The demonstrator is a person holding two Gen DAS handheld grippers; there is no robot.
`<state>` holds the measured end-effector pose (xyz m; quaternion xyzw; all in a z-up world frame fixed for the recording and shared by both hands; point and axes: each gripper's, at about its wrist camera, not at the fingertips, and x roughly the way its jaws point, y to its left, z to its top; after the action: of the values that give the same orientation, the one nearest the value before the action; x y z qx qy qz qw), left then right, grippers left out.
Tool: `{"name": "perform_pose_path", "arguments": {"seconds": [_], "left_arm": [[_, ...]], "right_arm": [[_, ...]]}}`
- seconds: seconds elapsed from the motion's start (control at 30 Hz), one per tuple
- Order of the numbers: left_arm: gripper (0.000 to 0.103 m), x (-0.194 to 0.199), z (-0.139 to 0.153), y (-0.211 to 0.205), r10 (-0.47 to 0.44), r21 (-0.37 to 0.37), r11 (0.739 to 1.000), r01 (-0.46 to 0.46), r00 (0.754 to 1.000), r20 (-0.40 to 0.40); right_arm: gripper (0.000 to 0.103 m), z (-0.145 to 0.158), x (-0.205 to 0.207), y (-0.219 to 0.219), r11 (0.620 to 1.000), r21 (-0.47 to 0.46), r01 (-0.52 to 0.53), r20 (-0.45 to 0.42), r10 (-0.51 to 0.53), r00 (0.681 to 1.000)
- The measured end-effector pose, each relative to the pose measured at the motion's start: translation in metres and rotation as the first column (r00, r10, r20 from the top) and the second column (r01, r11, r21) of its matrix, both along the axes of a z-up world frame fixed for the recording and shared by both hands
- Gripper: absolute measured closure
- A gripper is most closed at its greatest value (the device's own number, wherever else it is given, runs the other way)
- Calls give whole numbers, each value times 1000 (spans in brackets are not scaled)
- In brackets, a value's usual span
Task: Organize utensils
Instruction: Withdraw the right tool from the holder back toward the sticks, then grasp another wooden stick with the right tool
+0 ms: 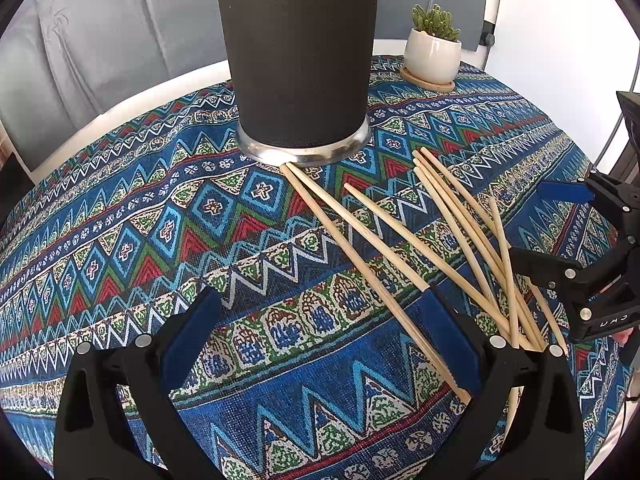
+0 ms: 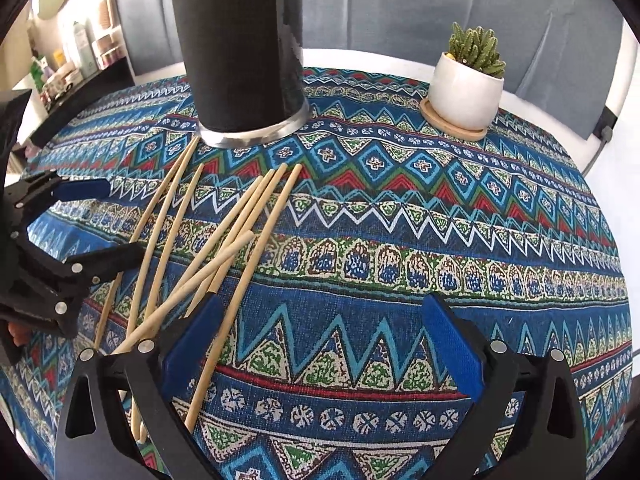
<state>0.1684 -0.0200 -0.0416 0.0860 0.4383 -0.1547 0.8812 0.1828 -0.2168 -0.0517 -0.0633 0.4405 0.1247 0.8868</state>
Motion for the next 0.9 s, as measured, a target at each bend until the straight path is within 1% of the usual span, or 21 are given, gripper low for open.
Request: {"name": "perform_pose_path", "arguments": {"seconds": [0.2, 0.33, 0.67, 0.7, 0.77, 0.8, 0.83, 0.87, 0.9], "left_arm": [[4, 2, -1, 2, -4, 5, 1000, 4, 1000, 0], [4, 6, -1, 0, 13, 2, 1000, -13, 1000, -1], [5, 5, -3, -2, 7, 11, 1000, -7, 1000, 5], [7, 4, -2, 0, 5, 10, 1000, -5, 1000, 7], [18, 2, 0, 6, 23, 5, 1000, -24, 1000, 20], [28, 0, 1, 10, 35, 2, 999, -35, 999, 22], [44, -2, 3, 14, 35, 5, 999, -35, 999, 24], [56, -3, 6, 18, 35, 7, 999, -36, 999, 26], [80, -3, 7, 23, 44, 8, 999, -44, 999, 17]], "right_arm": [[7, -1, 2, -1, 1000, 14, -28, 6, 28, 1000], [7, -1, 2, 0, 1000, 15, -27, 6, 27, 1000], [7, -2, 4, 1, 1000, 18, -15, 5, 15, 1000], [8, -1, 4, 2, 1000, 17, -16, 6, 15, 1000], [11, -1, 3, 1, 1000, 12, -12, 10, 11, 1000], [26, 0, 1, -1, 1000, 13, -13, 19, 12, 1000], [55, 3, -1, -4, 1000, 17, -16, 34, 15, 999], [71, 5, -3, -7, 1000, 22, -20, 38, 19, 999], [96, 8, -2, -12, 1000, 25, -19, 26, 18, 999]]}}
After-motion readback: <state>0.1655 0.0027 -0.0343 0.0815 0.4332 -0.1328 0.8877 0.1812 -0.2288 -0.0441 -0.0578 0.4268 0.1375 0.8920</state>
